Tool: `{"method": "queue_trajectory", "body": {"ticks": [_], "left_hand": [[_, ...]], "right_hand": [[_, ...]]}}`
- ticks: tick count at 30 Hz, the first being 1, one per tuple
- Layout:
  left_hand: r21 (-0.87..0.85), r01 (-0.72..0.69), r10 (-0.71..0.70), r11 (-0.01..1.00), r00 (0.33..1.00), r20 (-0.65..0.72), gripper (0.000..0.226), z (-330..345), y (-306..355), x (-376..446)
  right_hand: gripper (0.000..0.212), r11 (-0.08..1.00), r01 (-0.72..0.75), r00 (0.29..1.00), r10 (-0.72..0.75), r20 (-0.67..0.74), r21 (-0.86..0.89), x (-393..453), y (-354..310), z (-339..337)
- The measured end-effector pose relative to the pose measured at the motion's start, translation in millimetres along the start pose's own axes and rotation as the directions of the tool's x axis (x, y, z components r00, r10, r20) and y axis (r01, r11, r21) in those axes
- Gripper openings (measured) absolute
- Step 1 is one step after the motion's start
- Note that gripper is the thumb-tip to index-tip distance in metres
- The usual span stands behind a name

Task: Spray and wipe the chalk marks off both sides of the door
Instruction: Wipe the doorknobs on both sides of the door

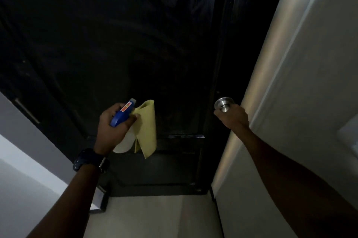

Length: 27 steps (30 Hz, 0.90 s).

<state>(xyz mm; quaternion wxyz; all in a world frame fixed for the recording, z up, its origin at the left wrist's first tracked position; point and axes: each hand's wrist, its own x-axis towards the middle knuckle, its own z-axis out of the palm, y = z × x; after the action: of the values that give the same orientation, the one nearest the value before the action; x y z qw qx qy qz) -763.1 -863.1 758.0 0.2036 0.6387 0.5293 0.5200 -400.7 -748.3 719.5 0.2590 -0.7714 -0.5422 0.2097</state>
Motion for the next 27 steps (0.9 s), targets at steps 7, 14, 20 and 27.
{"method": "queue_trajectory", "body": {"ticks": [7,14,20,27], "left_hand": [[0.023,0.097,-0.096,0.995,0.995,-0.035,0.024,-15.4,-3.4,-51.5],[0.053,0.083,-0.077,0.995,0.991,-0.113,0.024,-39.9,9.1,-118.5],[0.036,0.067,-0.066,0.997,0.997,-0.045,0.026,-64.7,36.6,-182.9],[-0.011,0.085,-0.085,0.996,0.996,-0.038,0.028,-98.6,77.3,-280.1]], "right_hand": [[0.075,0.907,0.122,0.969,-0.022,-0.245,0.402,-58.9,46.1,-26.3],[0.074,0.616,0.265,0.958,-0.257,-0.13,0.742,-92.8,77.7,-46.0],[0.06,0.511,0.237,0.949,-0.303,-0.085,0.826,-183.4,98.4,-64.1],[0.095,0.5,0.142,0.966,-0.258,-0.009,0.854,-278.2,100.7,-80.9]]}}
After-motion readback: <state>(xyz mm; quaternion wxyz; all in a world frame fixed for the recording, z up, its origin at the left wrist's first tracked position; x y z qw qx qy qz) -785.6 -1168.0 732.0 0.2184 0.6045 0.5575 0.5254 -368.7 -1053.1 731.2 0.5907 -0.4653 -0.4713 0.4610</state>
